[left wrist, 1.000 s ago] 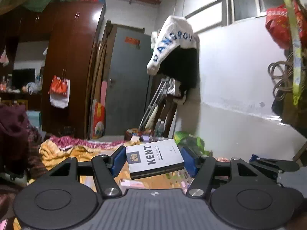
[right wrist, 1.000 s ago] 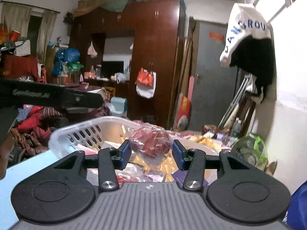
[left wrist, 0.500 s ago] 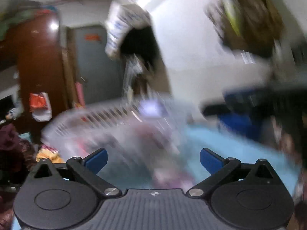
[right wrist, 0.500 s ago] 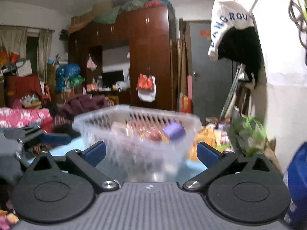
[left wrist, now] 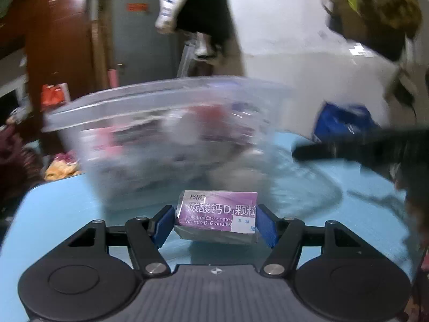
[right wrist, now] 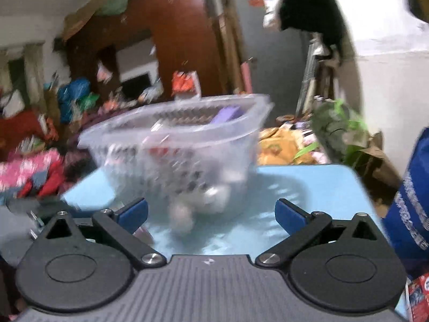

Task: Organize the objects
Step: 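Grasp the purple calcium box with the left tool while the right tool grasps a clear-wrapped white ball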

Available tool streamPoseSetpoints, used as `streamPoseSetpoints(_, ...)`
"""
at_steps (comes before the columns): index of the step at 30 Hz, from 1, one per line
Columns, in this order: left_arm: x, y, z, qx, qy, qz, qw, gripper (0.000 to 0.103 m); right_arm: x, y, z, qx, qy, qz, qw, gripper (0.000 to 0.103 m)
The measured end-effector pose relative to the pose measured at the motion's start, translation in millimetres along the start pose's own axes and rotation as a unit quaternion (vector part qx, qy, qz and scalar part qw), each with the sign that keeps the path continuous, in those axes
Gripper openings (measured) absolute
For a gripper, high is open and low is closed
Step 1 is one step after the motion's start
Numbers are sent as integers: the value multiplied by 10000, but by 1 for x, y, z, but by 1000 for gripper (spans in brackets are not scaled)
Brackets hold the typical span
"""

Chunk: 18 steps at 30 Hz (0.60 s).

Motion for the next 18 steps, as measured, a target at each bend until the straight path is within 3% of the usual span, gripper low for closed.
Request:
streamPoseSetpoints(2,7,-4,23,229,187,-78,9995,69,-16,-8,15,141,42,311,9994,101)
streamPoseSetpoints(4,10,-8,40,403,324,-91,9986,69,-33,-14,28,255,3,516,9983,88)
streamPoseSetpoints(7,11,-8,51,531,239,-120,9982,70,-50,-17,37,288,9,629,9976,85)
streamPoseSetpoints(9,6,-4,53,537,213,-124,9983,70,-58,-19,38,238,17,737,9970,78)
streamPoseSetpoints(10,4,-5,51,521,189,-117,9984,70,-59,-20,37,229,-3,791,9966,69)
streamPoseSetpoints(13,3,-7,46,541,96,-146,9984,70,-57,-25,34,290,-68,798,9964,33)
streamPoseSetpoints(18,3,-3,38,635,-65,-314,9975,70,-36,-27,23,148,106,602,9980,27)
Point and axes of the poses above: each gripper's, at about its wrist camera, not at the fingertips, and x roughly against the way its jaws point, z to its left, y to its top, the point moved 6 cm from there along -x, roughly the way its jaws point, and after that the axes turned 7 degrees about -x, right-handed, at the moved point
